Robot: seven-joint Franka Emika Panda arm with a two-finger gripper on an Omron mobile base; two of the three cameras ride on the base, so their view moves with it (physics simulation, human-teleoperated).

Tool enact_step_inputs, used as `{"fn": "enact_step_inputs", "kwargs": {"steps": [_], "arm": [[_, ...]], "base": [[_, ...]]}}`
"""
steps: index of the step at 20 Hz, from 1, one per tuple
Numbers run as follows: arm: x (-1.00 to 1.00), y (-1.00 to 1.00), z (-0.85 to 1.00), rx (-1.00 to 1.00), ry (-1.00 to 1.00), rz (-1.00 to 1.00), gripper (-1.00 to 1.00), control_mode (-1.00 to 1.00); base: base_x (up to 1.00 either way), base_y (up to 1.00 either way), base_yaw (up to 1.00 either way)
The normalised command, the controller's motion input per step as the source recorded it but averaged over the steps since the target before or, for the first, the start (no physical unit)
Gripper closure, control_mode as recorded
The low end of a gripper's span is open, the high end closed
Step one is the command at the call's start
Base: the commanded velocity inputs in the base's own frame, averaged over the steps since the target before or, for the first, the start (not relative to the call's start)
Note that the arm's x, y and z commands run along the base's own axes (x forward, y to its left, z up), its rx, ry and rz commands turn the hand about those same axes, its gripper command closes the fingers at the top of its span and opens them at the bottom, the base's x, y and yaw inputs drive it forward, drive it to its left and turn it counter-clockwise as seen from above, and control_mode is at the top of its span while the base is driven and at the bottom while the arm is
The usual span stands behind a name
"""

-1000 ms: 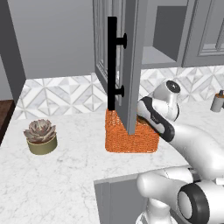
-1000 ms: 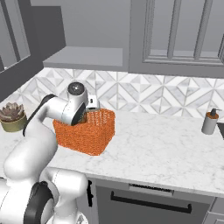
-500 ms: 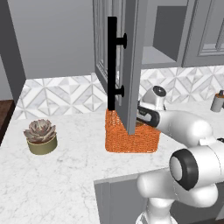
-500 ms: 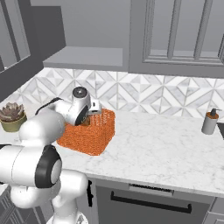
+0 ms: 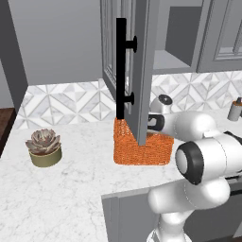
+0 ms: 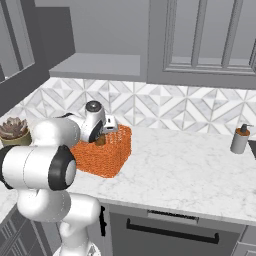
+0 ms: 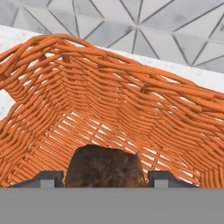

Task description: Open the cabinet, pick up the bread from the cabinet and place it in the basket. Then move the basket to the dining counter.

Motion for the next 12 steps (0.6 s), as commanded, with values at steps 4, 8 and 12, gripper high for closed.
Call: {"fn": "enact_step_inputs", "kwargs": {"steps": [4, 8, 12], "arm": [[0.02, 0.0, -0.16, 0.02, 0.09, 0.0, 1.0, -1.0], [0.0, 0.0, -0.14, 0.0, 0.03, 0.0, 1.0, -1.0], [0.0, 0.0, -0.05, 0.0, 0.0, 0.0, -1.0, -1.0]], "base": [[0.0, 0.0, 0.0], [0.0, 0.0, 0.0], [0.0, 0.0, 0.0]]}}
